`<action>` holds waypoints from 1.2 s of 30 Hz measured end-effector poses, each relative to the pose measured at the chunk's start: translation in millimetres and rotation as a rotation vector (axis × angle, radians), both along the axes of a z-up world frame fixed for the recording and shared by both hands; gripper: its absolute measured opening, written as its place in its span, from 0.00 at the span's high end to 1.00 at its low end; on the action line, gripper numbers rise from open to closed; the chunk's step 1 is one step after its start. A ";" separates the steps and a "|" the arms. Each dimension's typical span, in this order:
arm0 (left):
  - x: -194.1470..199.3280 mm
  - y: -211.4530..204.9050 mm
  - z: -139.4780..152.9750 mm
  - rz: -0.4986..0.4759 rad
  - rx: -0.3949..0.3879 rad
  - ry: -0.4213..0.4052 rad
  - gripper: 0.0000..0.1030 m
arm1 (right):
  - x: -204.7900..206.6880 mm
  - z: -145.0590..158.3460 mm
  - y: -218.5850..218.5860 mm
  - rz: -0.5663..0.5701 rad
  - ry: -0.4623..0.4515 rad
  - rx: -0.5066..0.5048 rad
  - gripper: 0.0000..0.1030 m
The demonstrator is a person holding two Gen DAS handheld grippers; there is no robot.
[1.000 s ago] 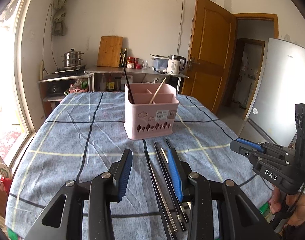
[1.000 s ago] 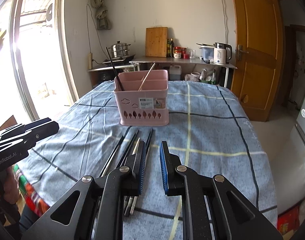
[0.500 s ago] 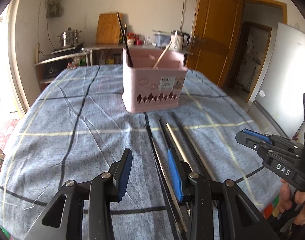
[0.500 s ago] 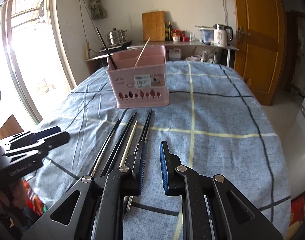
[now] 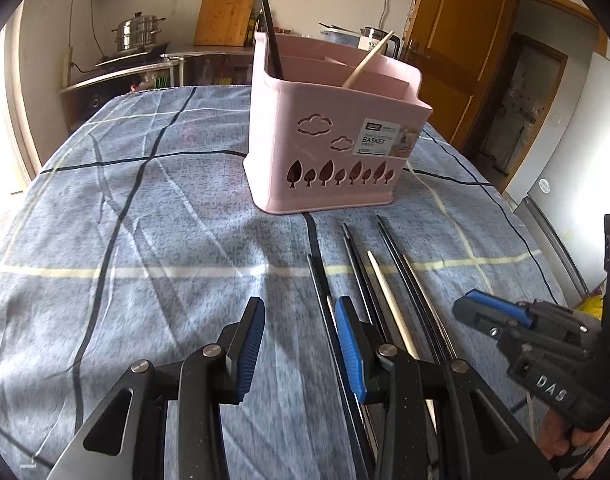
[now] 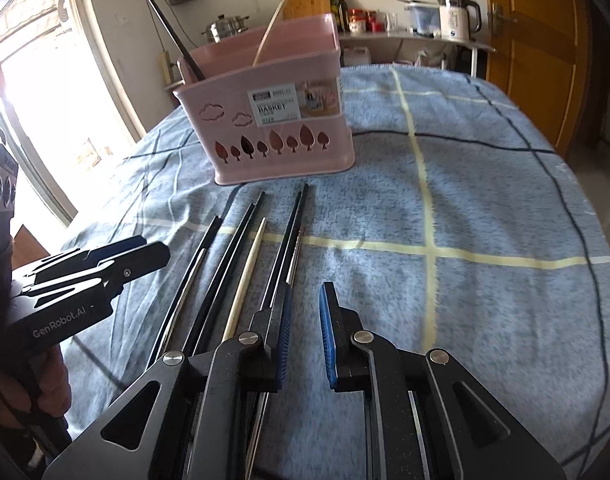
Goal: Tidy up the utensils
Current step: 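Withdraw both tools from the basket back to the remaining chopsticks, then grasp a thin metal stick with the right tool while the left tool grasps a black chopstick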
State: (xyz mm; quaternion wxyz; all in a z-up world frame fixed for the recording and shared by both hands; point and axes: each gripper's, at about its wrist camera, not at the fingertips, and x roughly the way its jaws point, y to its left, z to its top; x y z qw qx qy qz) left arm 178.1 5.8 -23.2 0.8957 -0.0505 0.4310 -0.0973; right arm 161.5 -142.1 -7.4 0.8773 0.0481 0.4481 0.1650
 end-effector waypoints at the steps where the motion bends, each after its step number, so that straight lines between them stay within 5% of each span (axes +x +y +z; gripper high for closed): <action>1: 3.8 -1.1 -1.3 -0.003 0.002 0.002 0.65 | 3.5 -2.0 1.2 0.003 0.006 0.003 0.86; 16: 37.3 -14.8 -16.9 -0.011 0.090 0.045 0.65 | 15.3 -12.6 4.6 0.016 0.026 -0.031 0.87; 21: 37.3 -10.2 -17.2 -0.007 0.142 0.044 0.91 | 16.2 -12.6 -3.6 -0.001 0.040 -0.015 0.89; 31: 41.9 2.7 -16.8 -0.006 0.105 0.084 0.91 | 32.5 -11.4 -3.9 -0.025 0.080 -0.027 0.89; 36: 42.9 -11.7 -17.1 -0.040 0.179 0.085 0.83 | 45.6 -12.0 -0.2 -0.035 0.093 -0.039 0.89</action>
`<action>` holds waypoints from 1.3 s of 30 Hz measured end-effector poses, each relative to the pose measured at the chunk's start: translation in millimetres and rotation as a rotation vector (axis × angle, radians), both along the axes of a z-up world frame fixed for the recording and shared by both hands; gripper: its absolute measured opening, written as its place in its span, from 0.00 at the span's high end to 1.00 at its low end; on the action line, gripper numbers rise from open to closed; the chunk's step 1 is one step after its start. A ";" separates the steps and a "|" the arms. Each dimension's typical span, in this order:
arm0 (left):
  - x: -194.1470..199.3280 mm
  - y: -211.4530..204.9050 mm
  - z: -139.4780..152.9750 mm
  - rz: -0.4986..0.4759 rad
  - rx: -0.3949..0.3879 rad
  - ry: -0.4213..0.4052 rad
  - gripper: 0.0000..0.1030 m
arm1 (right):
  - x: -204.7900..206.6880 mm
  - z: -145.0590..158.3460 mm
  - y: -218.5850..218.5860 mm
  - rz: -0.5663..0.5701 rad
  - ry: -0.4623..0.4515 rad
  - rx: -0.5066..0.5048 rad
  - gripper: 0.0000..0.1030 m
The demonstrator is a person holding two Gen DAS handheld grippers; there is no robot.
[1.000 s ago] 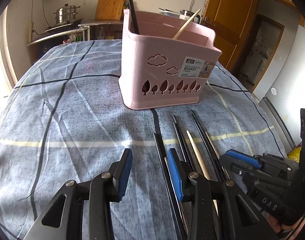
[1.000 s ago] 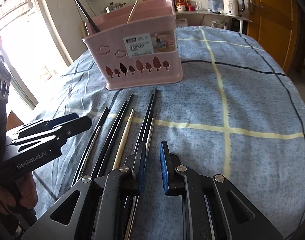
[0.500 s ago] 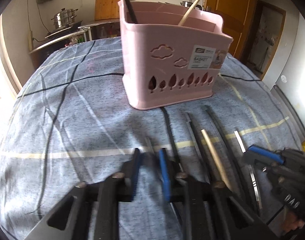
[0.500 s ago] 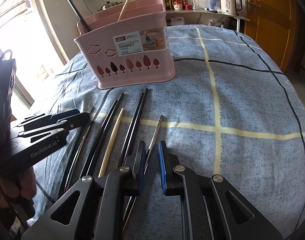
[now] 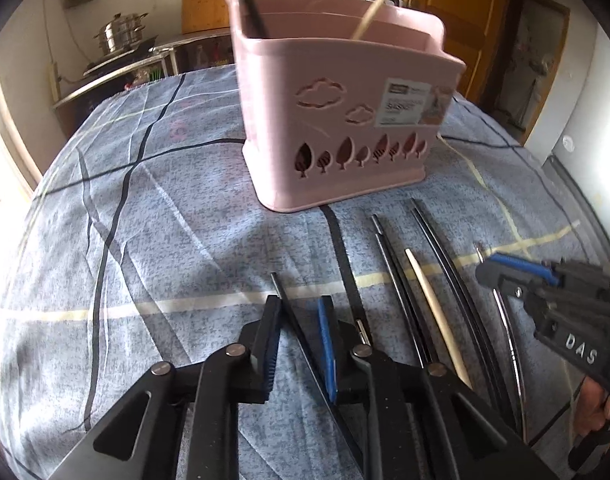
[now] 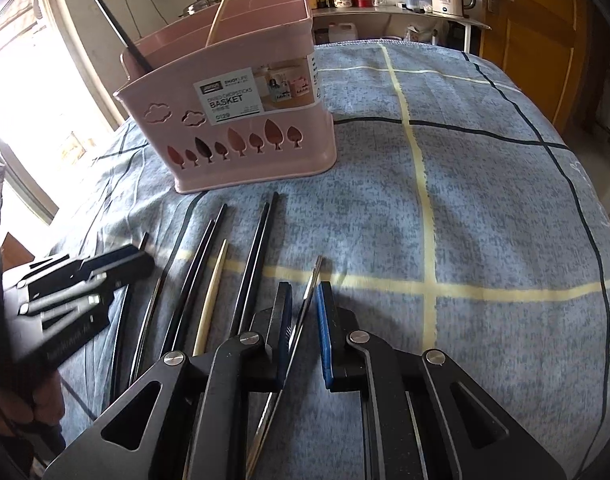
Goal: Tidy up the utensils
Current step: 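Grasp a thin metal stick with the right tool while the left tool grasps a black chopstick, then carry both held sticks upright over the pink basket with both tools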
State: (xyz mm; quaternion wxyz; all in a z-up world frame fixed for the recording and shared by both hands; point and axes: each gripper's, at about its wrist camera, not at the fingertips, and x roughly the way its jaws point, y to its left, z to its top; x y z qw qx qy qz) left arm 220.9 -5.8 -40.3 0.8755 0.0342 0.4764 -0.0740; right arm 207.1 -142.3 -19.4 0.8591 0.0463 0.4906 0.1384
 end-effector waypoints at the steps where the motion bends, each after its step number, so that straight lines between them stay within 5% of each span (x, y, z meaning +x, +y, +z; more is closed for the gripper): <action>1: -0.7 -1.8 -0.3 0.001 0.008 -0.002 0.83 | 1.1 0.0 1.1 -0.002 0.001 -0.003 0.89; 15: -3.8 1.1 10.8 0.001 -0.074 0.001 0.94 | -3.7 9.4 -0.4 0.001 -0.022 -0.005 0.96; 39: -30.6 6.6 145.7 -0.066 -0.123 -0.253 0.96 | -18.8 107.2 -23.9 -0.008 -0.256 0.054 0.96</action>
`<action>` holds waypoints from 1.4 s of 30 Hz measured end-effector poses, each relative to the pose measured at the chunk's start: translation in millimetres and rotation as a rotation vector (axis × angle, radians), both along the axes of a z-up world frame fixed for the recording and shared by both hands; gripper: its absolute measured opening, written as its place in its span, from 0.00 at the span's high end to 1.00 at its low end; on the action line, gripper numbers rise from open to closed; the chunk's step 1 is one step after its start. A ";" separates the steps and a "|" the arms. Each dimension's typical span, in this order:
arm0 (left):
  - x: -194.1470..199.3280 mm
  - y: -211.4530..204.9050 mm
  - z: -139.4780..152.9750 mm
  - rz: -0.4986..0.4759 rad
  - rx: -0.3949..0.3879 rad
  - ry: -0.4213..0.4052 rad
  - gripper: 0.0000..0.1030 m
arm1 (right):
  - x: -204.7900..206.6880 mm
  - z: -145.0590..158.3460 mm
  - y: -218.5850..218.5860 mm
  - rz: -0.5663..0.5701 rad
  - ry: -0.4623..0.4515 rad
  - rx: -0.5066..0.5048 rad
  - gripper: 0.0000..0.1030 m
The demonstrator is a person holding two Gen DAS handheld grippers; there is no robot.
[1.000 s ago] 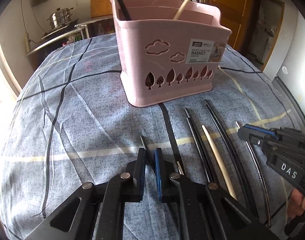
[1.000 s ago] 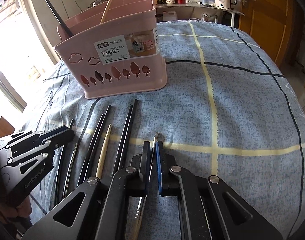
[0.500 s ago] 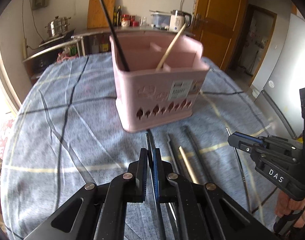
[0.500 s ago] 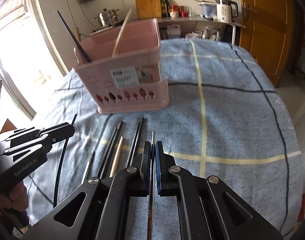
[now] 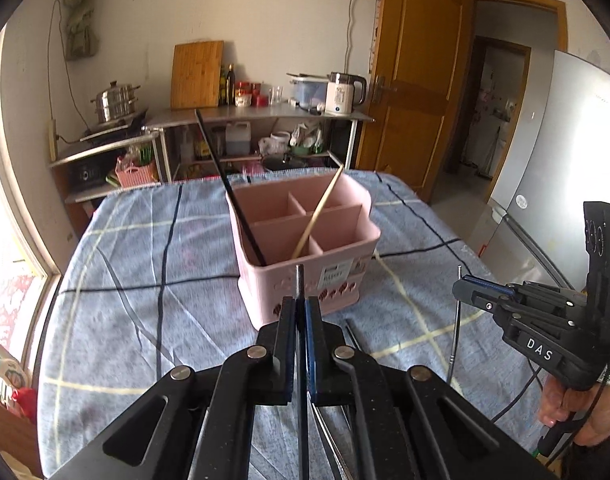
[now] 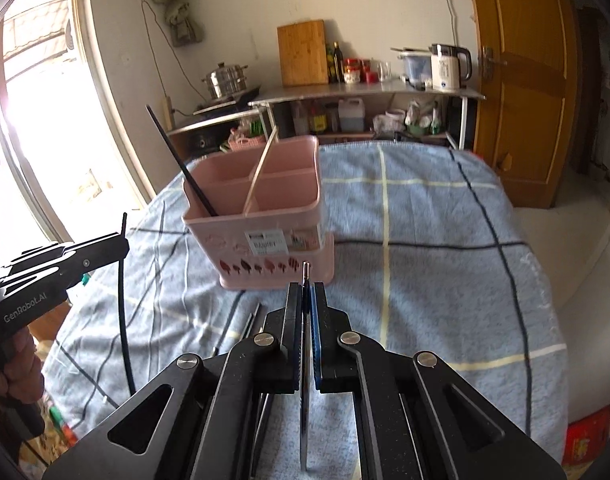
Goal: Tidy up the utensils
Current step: 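Carry both held sticks upright over the pink basket with both tools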
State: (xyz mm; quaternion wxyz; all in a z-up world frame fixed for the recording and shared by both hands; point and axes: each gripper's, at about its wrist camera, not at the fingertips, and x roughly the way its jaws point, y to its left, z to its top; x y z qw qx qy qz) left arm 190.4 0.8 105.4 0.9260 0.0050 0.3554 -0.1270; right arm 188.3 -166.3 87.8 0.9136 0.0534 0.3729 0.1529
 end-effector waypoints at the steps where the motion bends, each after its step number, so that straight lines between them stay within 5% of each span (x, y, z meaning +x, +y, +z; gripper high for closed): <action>1: -0.7 0.8 4.5 0.000 -0.001 -0.008 0.96 | -0.4 4.6 -0.5 0.001 -0.010 -0.001 0.96; 42: -14.1 19.2 80.1 -0.009 -0.077 -0.095 0.96 | -17.1 68.7 2.1 0.042 -0.135 0.023 0.96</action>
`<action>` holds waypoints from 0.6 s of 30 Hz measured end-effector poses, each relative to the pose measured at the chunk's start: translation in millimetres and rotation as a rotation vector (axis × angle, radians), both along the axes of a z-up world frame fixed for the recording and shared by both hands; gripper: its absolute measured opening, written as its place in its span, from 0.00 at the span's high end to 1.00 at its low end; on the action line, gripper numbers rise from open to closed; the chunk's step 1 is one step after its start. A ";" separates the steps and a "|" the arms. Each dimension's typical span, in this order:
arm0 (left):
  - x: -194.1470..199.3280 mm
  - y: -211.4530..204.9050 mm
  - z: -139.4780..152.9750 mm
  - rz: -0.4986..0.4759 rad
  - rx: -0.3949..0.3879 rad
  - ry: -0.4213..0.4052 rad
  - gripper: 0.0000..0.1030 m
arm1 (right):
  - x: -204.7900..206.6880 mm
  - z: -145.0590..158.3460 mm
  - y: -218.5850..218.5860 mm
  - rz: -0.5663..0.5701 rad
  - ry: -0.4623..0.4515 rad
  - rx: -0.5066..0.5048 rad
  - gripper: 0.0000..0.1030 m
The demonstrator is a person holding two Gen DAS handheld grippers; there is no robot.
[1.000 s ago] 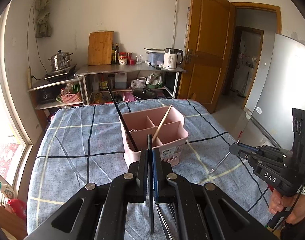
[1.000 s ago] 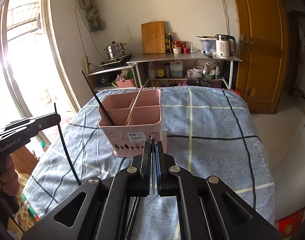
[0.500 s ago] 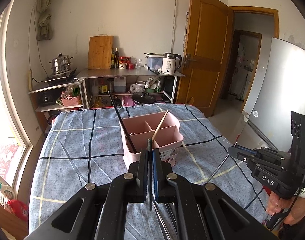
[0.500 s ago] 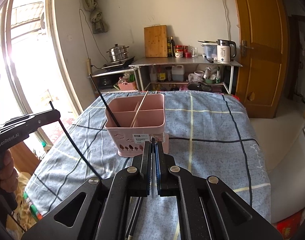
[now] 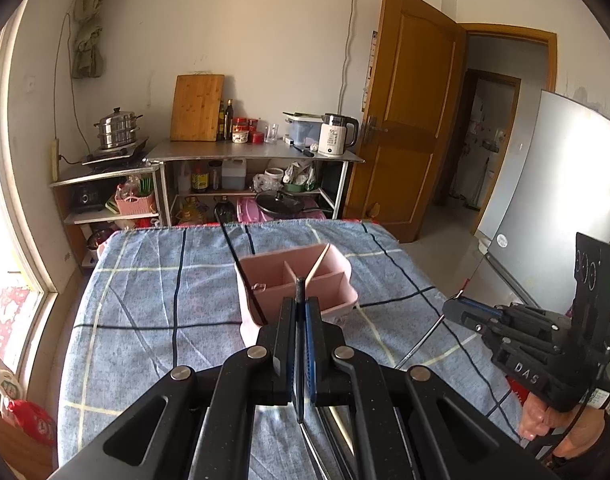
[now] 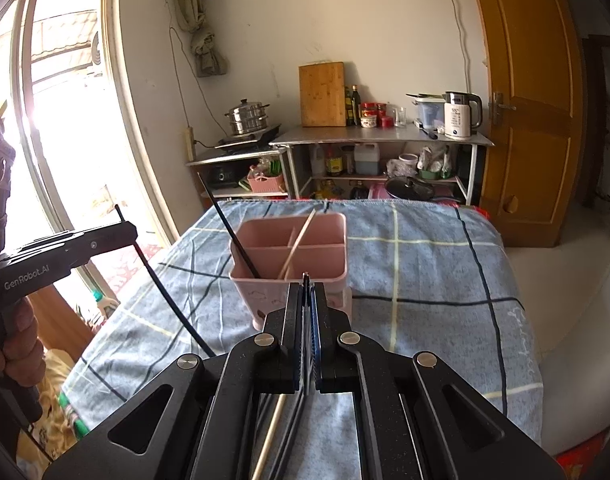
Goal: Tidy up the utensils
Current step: 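Carry both held sticks upright over the pink basket with both tools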
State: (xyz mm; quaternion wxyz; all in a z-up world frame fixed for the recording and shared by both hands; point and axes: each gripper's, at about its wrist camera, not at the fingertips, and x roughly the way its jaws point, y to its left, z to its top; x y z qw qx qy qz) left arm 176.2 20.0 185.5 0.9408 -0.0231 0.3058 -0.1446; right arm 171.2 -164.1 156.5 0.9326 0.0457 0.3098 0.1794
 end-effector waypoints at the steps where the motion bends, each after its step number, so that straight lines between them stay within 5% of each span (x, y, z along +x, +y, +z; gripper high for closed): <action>1: 1.4 0.1 3.7 -0.001 -0.003 -0.004 0.96 | 2.4 3.3 1.8 0.003 -0.006 -0.001 0.96; 18: 54.6 11.3 72.4 0.028 -0.048 -0.103 0.96 | 50.7 56.6 24.9 0.032 -0.099 0.043 0.96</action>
